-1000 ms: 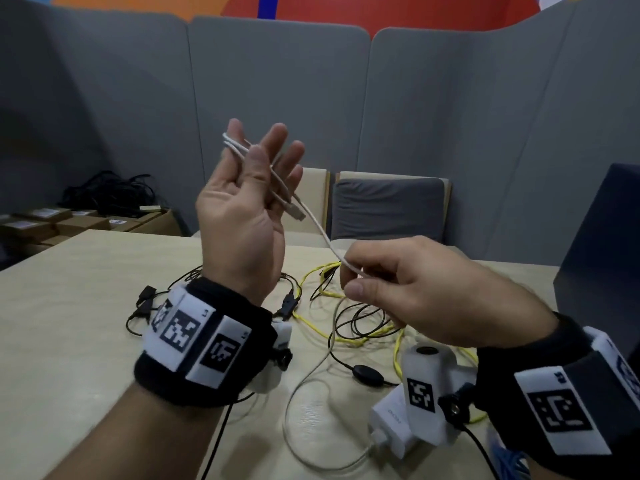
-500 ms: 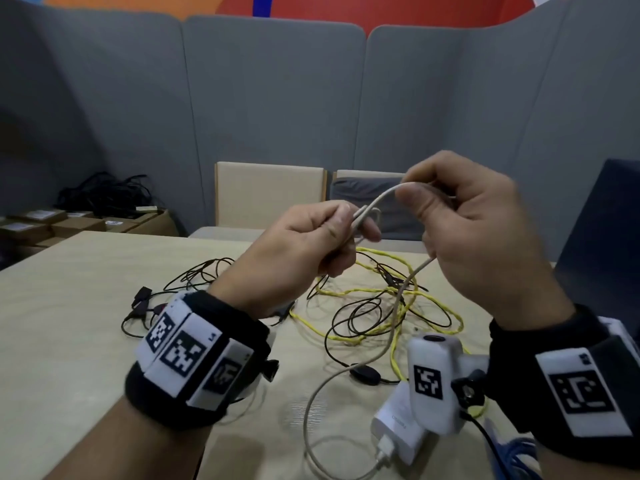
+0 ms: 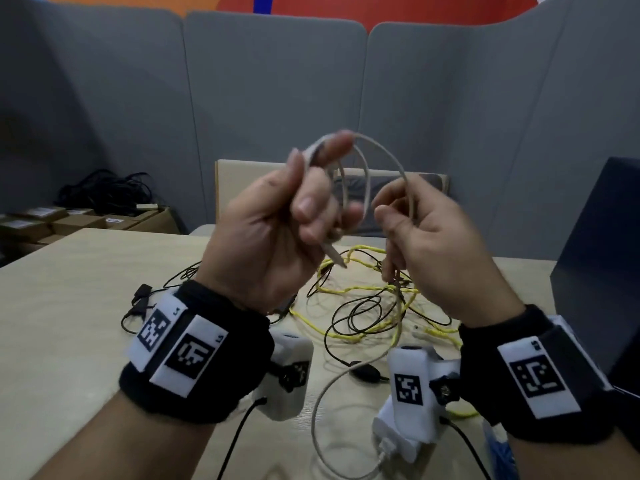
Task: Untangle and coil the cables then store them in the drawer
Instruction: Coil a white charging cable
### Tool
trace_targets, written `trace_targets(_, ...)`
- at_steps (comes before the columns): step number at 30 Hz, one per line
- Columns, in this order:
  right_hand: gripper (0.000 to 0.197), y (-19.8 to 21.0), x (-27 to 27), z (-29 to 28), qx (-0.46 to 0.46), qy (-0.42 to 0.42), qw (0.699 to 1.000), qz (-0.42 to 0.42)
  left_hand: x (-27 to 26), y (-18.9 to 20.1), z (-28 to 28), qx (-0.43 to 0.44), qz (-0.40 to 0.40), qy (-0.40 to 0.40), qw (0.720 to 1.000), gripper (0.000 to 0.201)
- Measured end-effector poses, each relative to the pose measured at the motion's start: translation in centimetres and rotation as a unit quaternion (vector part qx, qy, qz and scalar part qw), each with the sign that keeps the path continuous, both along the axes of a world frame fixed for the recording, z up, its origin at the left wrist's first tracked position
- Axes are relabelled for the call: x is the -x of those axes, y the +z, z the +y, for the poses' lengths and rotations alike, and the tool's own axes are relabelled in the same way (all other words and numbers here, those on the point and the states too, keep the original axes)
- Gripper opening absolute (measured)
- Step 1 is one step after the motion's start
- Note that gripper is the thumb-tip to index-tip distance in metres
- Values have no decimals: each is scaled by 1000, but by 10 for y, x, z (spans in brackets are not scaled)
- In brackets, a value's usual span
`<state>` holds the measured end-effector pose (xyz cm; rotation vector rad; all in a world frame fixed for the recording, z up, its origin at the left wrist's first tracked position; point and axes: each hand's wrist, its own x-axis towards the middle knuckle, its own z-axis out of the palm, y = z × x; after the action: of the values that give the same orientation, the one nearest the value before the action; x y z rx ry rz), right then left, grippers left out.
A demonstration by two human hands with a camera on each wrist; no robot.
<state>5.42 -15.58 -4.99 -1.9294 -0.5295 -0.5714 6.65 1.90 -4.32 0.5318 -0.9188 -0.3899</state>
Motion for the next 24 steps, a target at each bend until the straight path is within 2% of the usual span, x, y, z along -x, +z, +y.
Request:
trace_targets(5,12,-7,-2,6,26,31,995,88,-4,7,9,91,75,109,987,37)
trace_targets(10,14,-10,1,9,215,-1,972,97,-6,4,1,93,94,251,959,29)
trace_targets(15,11,-5,9,11,236,21,968,85,-10,-3,-9,35,43,387,921,48)
trace_targets(19,4,0,13,7,256,1,965,61,-11,-9,-12,-73,-62,498,862,52)
trace_targets(24,5,5,17,7,279,-7,959,42,-11,-12,-13,-155,-127,522,829,51)
